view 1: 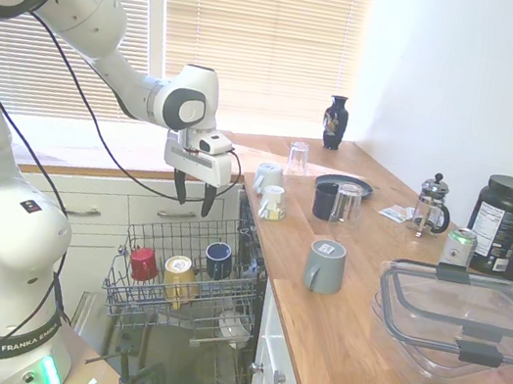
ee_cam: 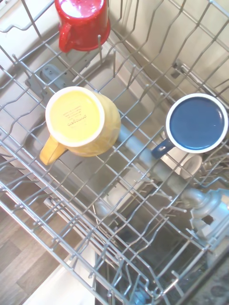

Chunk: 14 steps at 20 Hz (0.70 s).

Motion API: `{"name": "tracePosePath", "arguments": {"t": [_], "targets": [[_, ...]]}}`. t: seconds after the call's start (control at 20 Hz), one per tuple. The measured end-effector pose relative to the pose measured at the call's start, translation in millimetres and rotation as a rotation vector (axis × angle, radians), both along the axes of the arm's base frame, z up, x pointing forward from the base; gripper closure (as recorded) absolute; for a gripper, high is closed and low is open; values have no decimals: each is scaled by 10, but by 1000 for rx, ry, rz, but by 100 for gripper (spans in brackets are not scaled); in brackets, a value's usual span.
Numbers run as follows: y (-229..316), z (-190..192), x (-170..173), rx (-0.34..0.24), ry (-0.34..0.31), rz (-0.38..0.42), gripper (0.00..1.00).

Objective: Transfer the yellow mug from the dishwasher to the counter

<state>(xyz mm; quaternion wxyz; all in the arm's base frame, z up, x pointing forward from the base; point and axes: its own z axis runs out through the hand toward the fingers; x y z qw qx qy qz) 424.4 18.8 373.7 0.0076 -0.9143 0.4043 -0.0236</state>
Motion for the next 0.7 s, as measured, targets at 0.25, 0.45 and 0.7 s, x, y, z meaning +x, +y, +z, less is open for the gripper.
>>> {"name": "tracePosePath", "arguments": {"t": [0.25, 0.45, 0.7], "targets": [[78, -248, 8, 0, 19, 19, 0], [245, -761, -42, -4, 37, 66, 0], [413, -1273, -277, -35, 54, 161, 0]]}}
